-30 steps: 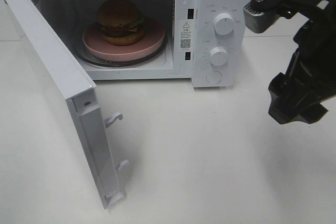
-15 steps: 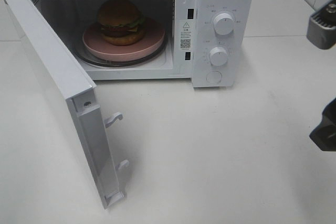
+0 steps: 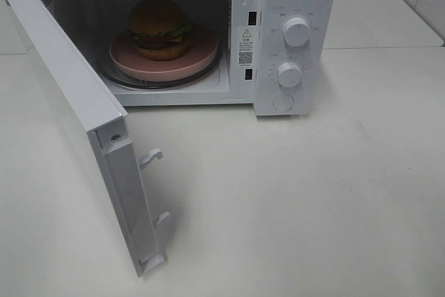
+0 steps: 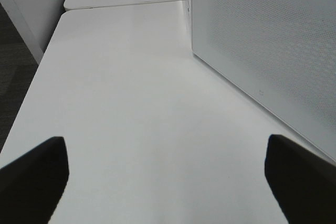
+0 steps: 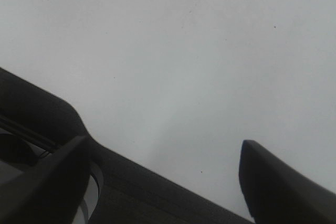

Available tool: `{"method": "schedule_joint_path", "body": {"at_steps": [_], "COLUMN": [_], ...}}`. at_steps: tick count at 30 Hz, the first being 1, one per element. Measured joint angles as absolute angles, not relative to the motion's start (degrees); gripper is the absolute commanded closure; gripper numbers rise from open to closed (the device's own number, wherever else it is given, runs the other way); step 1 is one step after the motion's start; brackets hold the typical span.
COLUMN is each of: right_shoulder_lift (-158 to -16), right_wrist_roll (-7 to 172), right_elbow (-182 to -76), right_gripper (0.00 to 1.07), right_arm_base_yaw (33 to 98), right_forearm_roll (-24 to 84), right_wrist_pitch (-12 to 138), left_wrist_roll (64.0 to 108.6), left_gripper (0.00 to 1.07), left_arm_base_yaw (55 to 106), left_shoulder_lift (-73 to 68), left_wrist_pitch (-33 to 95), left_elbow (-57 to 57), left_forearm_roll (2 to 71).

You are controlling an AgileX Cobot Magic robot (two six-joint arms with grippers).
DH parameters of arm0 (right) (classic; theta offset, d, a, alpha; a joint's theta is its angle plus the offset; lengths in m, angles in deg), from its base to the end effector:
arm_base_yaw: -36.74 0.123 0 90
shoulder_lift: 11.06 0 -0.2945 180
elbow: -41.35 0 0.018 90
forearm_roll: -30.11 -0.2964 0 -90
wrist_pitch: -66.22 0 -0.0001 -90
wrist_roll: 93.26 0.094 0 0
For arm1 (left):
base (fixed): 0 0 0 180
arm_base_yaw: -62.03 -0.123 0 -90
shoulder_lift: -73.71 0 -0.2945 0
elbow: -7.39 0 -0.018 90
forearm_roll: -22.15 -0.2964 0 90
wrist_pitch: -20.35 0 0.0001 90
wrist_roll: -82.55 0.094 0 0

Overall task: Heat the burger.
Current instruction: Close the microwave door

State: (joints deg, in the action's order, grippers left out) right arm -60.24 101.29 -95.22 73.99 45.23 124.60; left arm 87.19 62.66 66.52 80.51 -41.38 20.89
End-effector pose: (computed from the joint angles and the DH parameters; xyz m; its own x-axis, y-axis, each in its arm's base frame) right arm 0.1321 0.0742 0.2709 -0.7422 -0.4260 -0.5173 -0.4208 0.8970 -0.1349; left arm 0.0277 0.0015 0.2992 -0.4388 0.0966 -0.8934 0.0343 0.9953 0.0908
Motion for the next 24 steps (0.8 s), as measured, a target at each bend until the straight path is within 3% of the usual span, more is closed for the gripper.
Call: {"method": "schedule_joint_path", "body": {"at_steps": [17, 24], "right_shoulder_lift": [-37.84, -30.16], "right_wrist_roll": [95.51, 92.24], "right_elbow": [-91.09, -90.17], "right_gripper": [0.31, 0.31], "right_arm_base_yaw": [53.53, 47.97], "right_forearm_roll": [40.99, 39.91], "right_wrist_pitch": [123.63, 123.74], "left_wrist_roll": [87.19, 87.19], "left_gripper": [0.12, 0.12], "left_arm_base_yaw": [62.66, 62.66], "left_shoulder_lift": [66.52, 66.52], "left_wrist_pitch": [80.51, 80.51], "left_elbow": [-41.38, -41.38], "left_forearm_roll": [20.89, 20.89]}}
